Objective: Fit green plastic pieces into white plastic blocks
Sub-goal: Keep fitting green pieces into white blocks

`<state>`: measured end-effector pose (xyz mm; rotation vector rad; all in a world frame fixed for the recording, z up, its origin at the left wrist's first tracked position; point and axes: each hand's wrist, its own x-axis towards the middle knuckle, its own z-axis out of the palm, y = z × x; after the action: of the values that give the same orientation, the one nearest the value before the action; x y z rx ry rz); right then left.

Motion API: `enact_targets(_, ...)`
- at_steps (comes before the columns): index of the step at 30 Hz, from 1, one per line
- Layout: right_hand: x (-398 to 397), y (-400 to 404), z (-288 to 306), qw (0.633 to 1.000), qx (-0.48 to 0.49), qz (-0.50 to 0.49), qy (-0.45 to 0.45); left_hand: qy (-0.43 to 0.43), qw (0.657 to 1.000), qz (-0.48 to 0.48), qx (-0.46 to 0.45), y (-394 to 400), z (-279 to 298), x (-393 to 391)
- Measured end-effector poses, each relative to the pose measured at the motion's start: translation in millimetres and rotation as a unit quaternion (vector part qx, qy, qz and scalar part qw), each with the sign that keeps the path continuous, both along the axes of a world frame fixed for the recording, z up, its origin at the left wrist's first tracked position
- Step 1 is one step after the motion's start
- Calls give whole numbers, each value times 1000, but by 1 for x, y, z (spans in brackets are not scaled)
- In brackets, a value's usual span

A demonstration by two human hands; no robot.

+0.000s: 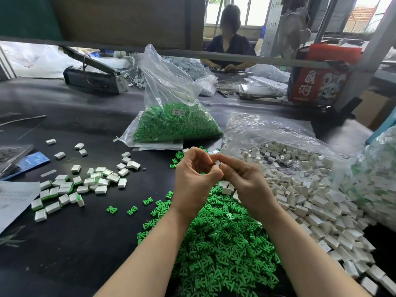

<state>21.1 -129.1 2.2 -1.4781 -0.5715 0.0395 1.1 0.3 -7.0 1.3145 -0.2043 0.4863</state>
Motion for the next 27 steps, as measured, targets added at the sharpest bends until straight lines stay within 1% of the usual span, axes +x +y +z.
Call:
enact_targets(4,0,-1,0,1000,7,9,5,-7,1000,13,9,2,2,1)
enact_targets(7,-1,-2,2,999,3,40,4,-5,1000,-10,-28,2,1,2)
enact_targets(9,-2,-2,3,999,-3,49,-4,-3,999,-13,-34,3,1,1)
enact_targets(15,-1,0,2,999,-17,0,-31,12,999,-13,-47,4,0,2)
enact_targets(21,-1,1,4,998,-23,-7,-56,10,999,-13,-48,4,3,2)
enact_targets(27,-3,1,7,998,-19,-18,-53,7,999,-18,-39,5,2,1)
